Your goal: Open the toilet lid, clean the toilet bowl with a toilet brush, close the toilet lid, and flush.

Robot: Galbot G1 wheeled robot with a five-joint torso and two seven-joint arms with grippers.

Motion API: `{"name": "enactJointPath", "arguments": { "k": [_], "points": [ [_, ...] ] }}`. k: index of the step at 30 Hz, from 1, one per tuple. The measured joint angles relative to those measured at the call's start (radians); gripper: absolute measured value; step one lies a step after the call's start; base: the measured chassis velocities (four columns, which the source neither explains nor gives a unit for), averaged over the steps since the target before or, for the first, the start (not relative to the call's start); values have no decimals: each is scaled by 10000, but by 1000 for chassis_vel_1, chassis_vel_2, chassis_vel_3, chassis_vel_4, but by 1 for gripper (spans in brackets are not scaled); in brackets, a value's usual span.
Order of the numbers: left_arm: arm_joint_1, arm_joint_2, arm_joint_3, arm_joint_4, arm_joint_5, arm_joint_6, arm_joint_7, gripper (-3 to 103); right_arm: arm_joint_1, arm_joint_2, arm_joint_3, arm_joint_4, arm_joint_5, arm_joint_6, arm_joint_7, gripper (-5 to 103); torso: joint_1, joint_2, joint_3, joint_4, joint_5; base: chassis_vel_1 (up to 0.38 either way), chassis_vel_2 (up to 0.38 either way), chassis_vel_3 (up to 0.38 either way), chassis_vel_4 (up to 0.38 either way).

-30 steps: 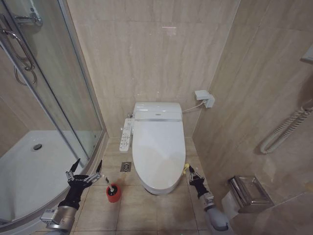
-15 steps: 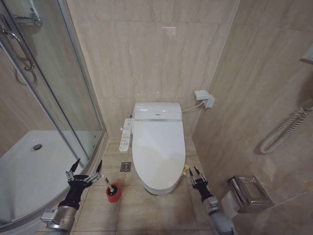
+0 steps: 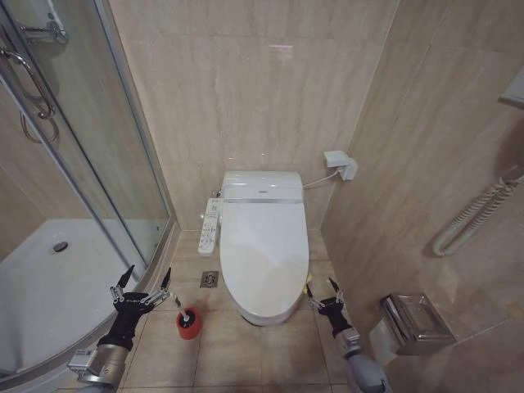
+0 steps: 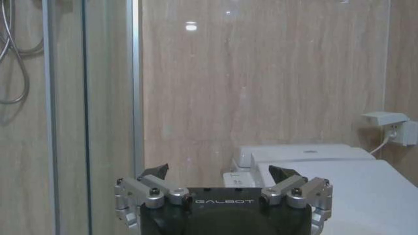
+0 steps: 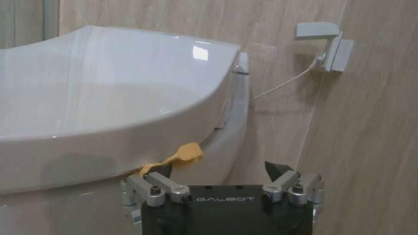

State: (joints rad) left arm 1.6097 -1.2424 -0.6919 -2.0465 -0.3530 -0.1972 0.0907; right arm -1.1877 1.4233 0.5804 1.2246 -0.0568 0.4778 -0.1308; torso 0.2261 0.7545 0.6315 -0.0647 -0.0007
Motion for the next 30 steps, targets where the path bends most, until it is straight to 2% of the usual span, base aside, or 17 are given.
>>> {"name": "enactJointPath", "arguments": {
  "k": [3,4,17,18,25,26,30],
  "points": [
    [0,0,0,0,0,0,0,100,56,42,-1,-41,-5,0,5,84,0,0,0,-1,0,0,0,0,0],
    [0,0,0,0,0,0,0,100,96,72,-1,-75,-4,4,7,96,0,0,0,-1,1,0,0,0,0],
    [0,0,0,0,0,0,0,100,427,253,-7,-375,-26,85,27,100,0,-1,1,3,8,0,0,0,0],
    [0,0,0,0,0,0,0,100,464,259,-14,-399,-25,97,26,84,0,-1,1,6,12,0,0,0,0],
    [0,0,0,0,0,0,0,100,611,298,-33,-444,62,232,8,84,1,-2,1,13,13,0,0,0,0],
    [0,0,0,0,0,0,0,100,630,303,-42,-443,82,253,-6,57,1,-2,0,17,14,0,0,0,0],
    [1,0,0,1,0,0,0,100,639,290,-43,-441,118,271,-22,57,1,-2,0,14,8,0,0,0,0]
  ]
}}
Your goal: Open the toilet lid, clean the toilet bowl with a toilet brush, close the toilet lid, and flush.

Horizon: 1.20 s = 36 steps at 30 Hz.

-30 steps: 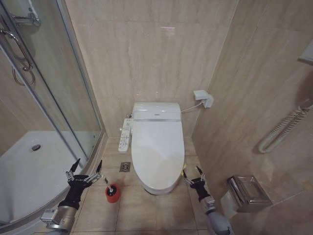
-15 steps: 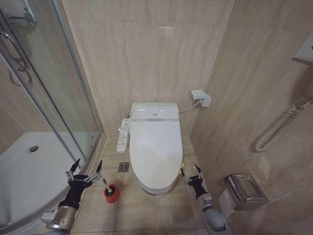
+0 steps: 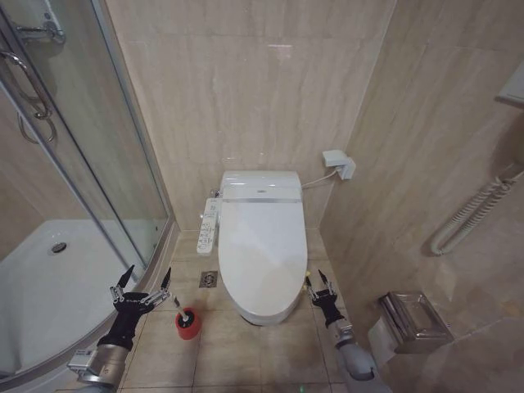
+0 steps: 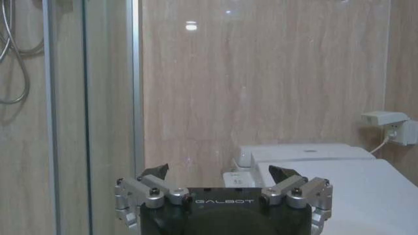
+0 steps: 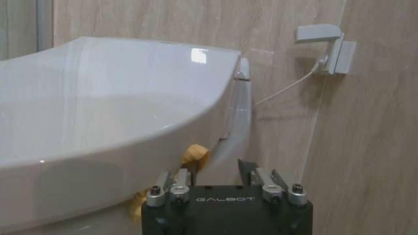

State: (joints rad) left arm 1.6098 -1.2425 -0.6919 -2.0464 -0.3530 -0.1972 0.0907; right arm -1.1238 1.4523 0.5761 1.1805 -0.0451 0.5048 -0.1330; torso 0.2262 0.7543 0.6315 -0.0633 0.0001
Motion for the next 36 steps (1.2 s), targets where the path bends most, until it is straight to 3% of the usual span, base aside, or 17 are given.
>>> {"name": "enactJointPath", "arguments": {
  "k": [2,3,10,11,23,36],
  "points": [
    [-1,0,0,0,0,0,0,100,0,-29,-3,14,4,2,-14,57,0,0,0,0,4,0,0,0,0],
    [0,0,0,-1,0,0,0,100,1,-50,-2,15,5,4,-17,30,0,0,0,1,4,0,0,0,0],
    [0,0,0,-1,0,0,0,100,-29,-134,39,91,52,10,2,30,0,0,0,-1,0,0,0,0,0],
    [-1,0,0,-1,0,0,0,100,-31,-145,43,101,74,10,6,3,0,0,0,-2,1,0,0,0,0],
    [-1,0,0,-1,0,0,0,100,-58,-304,144,486,341,-146,418,0,0,1,0,-9,-1,0,0,0,0],
    [0,0,1,-1,0,0,0,100,-673,-626,390,2144,1269,-642,763,0,0,1,0,-7,0,0,0,0,0]
  ]
}}
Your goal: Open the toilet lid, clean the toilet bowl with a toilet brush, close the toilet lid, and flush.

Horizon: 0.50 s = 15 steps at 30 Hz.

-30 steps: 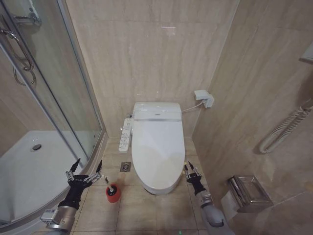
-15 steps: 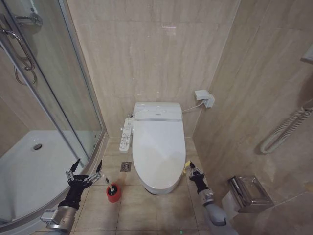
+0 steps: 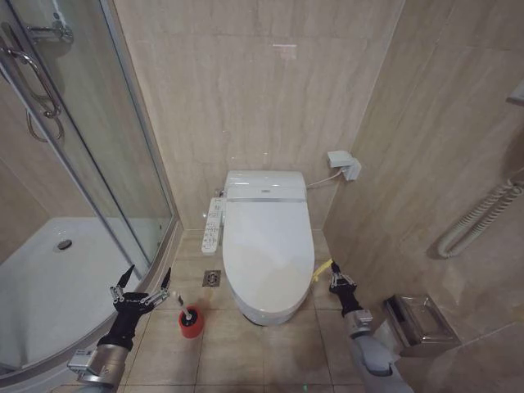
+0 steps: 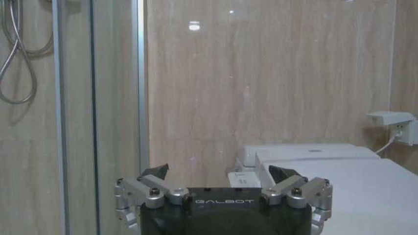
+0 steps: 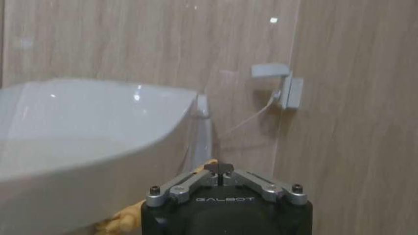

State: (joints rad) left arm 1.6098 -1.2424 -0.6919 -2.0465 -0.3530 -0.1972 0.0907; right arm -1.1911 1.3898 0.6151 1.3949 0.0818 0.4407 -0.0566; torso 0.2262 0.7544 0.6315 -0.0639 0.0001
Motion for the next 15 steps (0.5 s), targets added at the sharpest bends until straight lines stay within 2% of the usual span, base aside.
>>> {"name": "enactJointPath", "arguments": {
  "k": [10,15],
  "points": [
    [0,0,0,0,0,0,0,100,-640,-113,110,1970,392,-507,508,0,0,0,-1,-2,-4,0,0,0,0],
    [0,0,0,0,0,0,0,100,-702,-328,53,3045,685,-1213,1023,0,-1,1,-1,-1,-5,0,0,0,0]
  ]
}}
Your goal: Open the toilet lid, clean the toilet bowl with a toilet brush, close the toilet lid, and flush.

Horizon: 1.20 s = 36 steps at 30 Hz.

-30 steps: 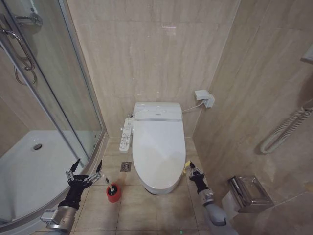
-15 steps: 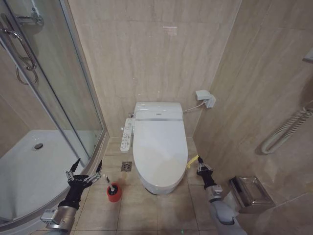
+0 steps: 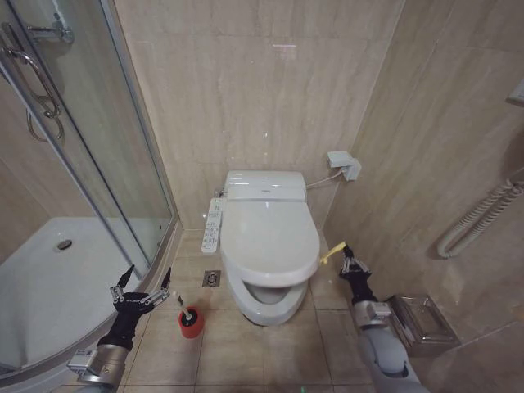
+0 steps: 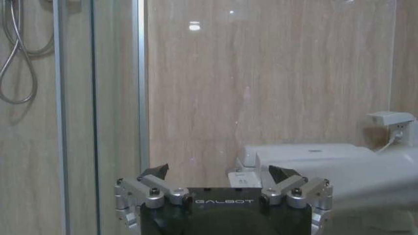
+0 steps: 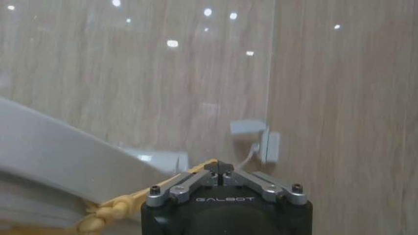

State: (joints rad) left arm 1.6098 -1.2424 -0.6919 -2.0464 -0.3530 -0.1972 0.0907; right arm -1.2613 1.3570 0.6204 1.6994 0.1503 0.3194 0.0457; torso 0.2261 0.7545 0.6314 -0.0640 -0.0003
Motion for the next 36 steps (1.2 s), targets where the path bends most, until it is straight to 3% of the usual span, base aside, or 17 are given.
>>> {"name": "enactJointPath", "arguments": {
  "k": [10,21,36],
  "points": [
    [-1,0,0,0,0,0,0,100,688,-977,-111,884,638,-916,542,0,0,0,1,2,4,0,0,0,0],
    [-2,0,1,0,0,0,0,100,2143,-2005,-514,432,1433,-1463,862,0,0,0,1,3,2,0,0,0,0],
    [0,0,1,0,0,0,0,100,3977,-2324,-1435,-721,2005,-1881,1312,0,1,0,1,-4,3,0,0,0,0]
  ]
}}
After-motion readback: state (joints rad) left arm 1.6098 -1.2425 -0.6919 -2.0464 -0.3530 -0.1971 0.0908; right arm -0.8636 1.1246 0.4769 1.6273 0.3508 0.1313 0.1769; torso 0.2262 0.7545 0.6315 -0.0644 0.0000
